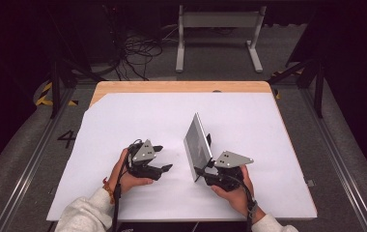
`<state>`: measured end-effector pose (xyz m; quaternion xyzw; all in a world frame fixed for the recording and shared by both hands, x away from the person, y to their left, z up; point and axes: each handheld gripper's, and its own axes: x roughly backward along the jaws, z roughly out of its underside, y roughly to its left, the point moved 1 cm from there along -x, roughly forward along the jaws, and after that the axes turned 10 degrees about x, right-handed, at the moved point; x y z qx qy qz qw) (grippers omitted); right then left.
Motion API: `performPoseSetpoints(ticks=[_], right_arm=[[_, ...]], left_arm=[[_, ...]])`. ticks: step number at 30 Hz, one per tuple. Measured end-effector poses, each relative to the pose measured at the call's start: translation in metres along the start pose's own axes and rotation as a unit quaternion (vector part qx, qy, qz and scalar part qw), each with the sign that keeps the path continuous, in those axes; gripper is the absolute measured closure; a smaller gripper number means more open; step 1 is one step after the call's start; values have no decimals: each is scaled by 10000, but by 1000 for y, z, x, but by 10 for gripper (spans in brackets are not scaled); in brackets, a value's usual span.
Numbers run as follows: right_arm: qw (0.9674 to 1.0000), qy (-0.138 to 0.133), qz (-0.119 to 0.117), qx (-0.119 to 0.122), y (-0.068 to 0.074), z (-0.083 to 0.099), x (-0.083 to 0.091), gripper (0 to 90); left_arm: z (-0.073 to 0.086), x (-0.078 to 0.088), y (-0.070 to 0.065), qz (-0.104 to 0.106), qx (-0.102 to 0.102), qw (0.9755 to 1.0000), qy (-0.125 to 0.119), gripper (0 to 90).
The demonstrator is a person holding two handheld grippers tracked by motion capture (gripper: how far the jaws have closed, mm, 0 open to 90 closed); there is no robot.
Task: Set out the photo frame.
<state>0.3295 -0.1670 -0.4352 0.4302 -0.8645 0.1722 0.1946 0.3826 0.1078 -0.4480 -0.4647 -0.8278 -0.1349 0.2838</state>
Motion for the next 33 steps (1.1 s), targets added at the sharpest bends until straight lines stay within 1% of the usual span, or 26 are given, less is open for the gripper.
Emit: performPoseSetpoints(ticks=[1, 3, 5, 6, 8, 10, 11, 12, 13, 18, 19, 20, 22, 24, 25, 26, 27, 29, 33], right_arm=[[10000, -6, 5, 5, -1, 1, 1, 642], [10000, -10, 11, 27, -2, 3, 4, 656], [10000, -2, 1, 45, -3, 3, 4, 659], [10000, 1, -10, 54, -3, 3, 5, 661], [9999, 19, -19, 99, -4, 3, 6, 666], [9998, 49, -18, 208, -5, 3, 8, 670], [9995, 50, -3, 311, -6, 3, 9, 677], [9995, 38, -13, 325, -7, 4, 10, 684], [9996, 22, -44, 292, -9, 5, 11, 689], [9995, 13, -78, 306, -11, 7, 14, 701], [9995, 18, -80, 312, -12, 7, 15, 703], [9995, 16, -88, 300, -12, 8, 15, 706], [9996, 9, -108, 269, -13, 8, 16, 711], [9996, 8, -119, 243, -14, 9, 16, 711], [9997, -21, -126, 194, -14, 9, 16, 698], [9998, -61, -30, 163, -14, 8, 14, 626], [9998, -61, -30, 163, -14, 8, 14, 626], [9999, -52, -2, 125, -13, 7, 11, 586], [10000, 6, -15, 70, -10, 8, 1, 599]], left_arm=[[-2, -3, -1, -16, -25, 10000, 42, 273], [-5, -6, -2, 61, -28, 10000, 27, 259], [-7, -8, -1, 68, -43, 10000, 29, 250], [-11, -11, 0, 174, 21, 9998, 15, 250], [-13, -14, 1, 165, 27, 9999, -13, 235], [-16, -19, 3, 258, 97, 9996, 53, 218], [-18, -22, 3, 237, 99, 9997, 62, 208], [-19, -25, 2, 221, 52, 9997, 82, 205], [-21, -27, 2, 272, 82, 9996, 65, 198], [-26, -38, 6, 329, 117, 9994, 31, 178], [-27, -40, 7, 299, 103, 9995, 43, 178], [-27, -42, 8, 327, 153, 9993, 62, 178], [-27, -44, 9, 363, 152, 9992, 73, 171], [-28, -47, 11, 401, 221, 9989, 45, 171], [-29, -48, 12, 423, 231, 9988, 47, 170], [-29, -49, 12, 429, 259, 9987, 31, 169], [-29, -49, 12, 443, 268, 9986, 48, 169], [-29, -50, 11, 509, 246, 9984, 88, 165], [-29, -49, 10, 491, 238, 9984, 114, 165]])
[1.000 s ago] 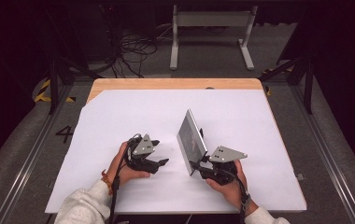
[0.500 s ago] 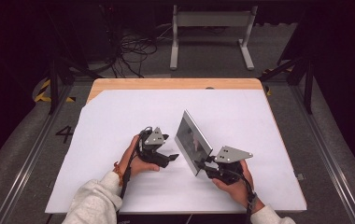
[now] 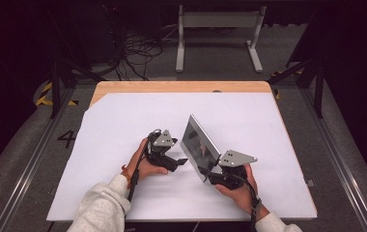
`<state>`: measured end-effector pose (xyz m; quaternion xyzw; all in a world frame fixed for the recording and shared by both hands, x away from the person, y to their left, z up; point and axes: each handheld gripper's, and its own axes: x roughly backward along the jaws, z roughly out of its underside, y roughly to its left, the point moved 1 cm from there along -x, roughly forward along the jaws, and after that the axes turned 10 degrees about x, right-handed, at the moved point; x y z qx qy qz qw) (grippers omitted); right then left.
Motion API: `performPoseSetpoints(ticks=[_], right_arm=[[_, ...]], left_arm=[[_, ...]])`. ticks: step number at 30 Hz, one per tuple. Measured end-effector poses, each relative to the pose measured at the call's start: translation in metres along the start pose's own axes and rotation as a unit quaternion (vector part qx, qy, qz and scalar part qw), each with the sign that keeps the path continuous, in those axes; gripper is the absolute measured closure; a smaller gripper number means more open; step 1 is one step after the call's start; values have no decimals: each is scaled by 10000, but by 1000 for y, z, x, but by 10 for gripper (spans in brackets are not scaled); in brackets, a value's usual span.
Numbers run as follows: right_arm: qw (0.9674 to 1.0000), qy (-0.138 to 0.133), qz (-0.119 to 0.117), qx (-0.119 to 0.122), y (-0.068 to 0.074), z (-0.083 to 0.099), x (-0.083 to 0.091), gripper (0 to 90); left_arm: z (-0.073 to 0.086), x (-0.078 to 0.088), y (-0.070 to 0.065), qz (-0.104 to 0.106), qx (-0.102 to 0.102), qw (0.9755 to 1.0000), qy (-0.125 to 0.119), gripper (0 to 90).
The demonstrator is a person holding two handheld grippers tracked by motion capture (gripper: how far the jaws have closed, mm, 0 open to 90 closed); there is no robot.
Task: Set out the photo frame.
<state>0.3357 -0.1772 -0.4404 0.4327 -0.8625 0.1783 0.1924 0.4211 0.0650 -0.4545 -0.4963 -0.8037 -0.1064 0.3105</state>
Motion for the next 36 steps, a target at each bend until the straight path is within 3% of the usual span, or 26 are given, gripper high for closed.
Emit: performPoseSetpoints(ticks=[5, 14, 16, 22, 27, 28, 31, 34, 36], right_arm=[[10000, 19, 34, -29, -2, 2, -2, 675], [9995, 77, -289, -43, -10, 4, 4, 730], [9995, 96, -312, -4, -12, 5, 6, 742], [9991, 116, -399, 38, -15, 6, 10, 767], [9992, 134, -380, 87, -15, 6, 10, 779], [9992, 124, -381, 91, -15, 6, 10, 786], [9992, 127, -369, 102, -14, 6, 11, 793], [9992, 134, -362, 128, -14, 6, 11, 798], [9992, 132, -355, 141, -14, 6, 11, 798]], left_arm=[[0, 1, 0, 19, -16, 10000, -3, 159], [-1, -2, -1, 38, -108, 9999, 82, 159], [-1, -2, -2, -52, -124, 9999, 24, 167], [-4, -3, 2, -22, -90, 9999, -52, 169], [-6, -6, 1, 81, -139, 9999, 2, 170], [-7, -8, 1, 177, -74, 9998, -33, 170], [-7, -10, 2, 202, -63, 9998, -11, 174], [-7, -10, 0, 429, -89, 9990, 22, 211], [-7, -10, -1, 397, -129, 9991, 50, 218]])
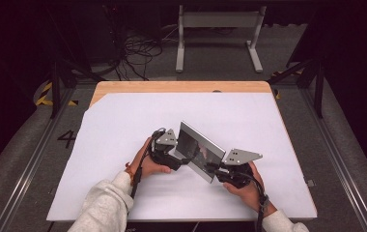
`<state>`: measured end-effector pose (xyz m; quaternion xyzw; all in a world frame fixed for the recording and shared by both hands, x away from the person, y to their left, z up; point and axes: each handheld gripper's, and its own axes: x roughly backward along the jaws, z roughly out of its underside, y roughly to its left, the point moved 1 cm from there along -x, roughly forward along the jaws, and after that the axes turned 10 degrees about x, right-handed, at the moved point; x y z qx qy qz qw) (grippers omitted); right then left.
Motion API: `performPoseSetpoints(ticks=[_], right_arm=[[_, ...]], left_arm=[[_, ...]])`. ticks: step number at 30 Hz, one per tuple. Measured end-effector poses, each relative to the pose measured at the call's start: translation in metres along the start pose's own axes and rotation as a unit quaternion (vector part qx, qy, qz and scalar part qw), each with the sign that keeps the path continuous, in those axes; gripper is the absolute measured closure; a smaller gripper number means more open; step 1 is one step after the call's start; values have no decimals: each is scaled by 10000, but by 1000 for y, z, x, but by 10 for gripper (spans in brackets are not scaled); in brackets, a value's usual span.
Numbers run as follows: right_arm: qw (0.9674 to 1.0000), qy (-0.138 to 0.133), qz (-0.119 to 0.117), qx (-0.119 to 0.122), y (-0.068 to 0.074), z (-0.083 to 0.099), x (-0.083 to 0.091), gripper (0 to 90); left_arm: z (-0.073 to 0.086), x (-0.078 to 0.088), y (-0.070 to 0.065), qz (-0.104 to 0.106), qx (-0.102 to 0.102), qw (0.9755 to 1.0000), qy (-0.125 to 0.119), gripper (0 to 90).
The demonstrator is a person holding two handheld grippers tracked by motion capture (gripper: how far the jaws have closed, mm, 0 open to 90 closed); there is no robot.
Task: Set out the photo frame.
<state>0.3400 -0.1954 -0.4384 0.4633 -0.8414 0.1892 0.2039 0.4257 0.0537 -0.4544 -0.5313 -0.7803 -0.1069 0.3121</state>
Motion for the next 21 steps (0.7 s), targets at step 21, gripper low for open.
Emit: performPoseSetpoints(ticks=[21], right_arm=[[9985, -297, 446, -79, 7, 4, 39, 805]], left_arm=[[2, 7, 0, -169, 57, 9998, 45, 340]])
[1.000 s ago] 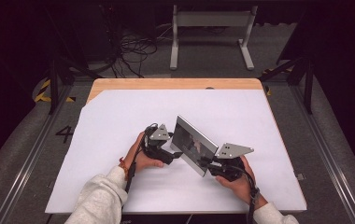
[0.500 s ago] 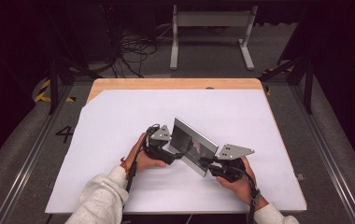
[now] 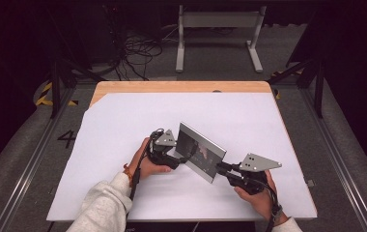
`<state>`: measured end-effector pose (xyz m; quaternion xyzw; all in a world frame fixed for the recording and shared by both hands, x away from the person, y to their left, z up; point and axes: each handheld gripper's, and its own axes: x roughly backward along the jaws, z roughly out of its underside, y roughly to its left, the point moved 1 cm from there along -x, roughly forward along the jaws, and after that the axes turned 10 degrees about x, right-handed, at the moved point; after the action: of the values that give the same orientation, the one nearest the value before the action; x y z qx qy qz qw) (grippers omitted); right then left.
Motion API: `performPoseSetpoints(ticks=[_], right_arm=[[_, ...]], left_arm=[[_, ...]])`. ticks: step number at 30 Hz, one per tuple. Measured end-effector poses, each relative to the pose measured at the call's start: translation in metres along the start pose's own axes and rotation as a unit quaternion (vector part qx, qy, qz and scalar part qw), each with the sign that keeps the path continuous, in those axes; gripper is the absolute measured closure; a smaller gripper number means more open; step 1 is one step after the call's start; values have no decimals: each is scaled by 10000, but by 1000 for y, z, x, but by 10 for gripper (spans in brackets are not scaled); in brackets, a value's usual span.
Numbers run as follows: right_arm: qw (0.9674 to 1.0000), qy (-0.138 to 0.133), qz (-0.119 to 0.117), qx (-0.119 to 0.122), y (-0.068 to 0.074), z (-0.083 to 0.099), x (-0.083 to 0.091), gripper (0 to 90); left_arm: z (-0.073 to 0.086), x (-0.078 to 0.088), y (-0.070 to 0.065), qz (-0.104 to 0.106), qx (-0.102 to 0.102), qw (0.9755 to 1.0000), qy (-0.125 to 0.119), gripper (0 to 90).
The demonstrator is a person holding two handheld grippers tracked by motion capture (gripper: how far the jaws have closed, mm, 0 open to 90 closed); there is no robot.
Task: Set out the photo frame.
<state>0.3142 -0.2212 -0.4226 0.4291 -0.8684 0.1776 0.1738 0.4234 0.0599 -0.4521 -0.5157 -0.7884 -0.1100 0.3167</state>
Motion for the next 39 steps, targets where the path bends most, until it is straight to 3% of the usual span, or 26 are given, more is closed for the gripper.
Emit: performPoseSetpoints(ticks=[6, 11, 22, 26, 34, 39], right_arm=[[10000, 18, -25, -1, 0, 0, 0, 819], [10000, 9, 1, -47, -1, 1, -2, 824], [9998, 20, -34, -194, -6, 3, -11, 813], [9998, 83, 0, -153, -5, 4, -13, 804], [9990, 445, 0, -45, -2, 12, -13, 803], [9987, 496, 77, 46, 0, 12, -13, 828]], left_arm=[[1, 3, 1, -3, -16, 10000, 41, 380], [7, 10, -4, -230, -133, 9996, 119, 433], [17, 22, -14, -369, -172, 9989, 238, 459], [20, 27, -16, -265, -11, 9994, 239, 457], [16, 27, -16, -182, -56, 9998, -25, 417], [17, 28, -12, -189, -67, 9998, -12, 518]])
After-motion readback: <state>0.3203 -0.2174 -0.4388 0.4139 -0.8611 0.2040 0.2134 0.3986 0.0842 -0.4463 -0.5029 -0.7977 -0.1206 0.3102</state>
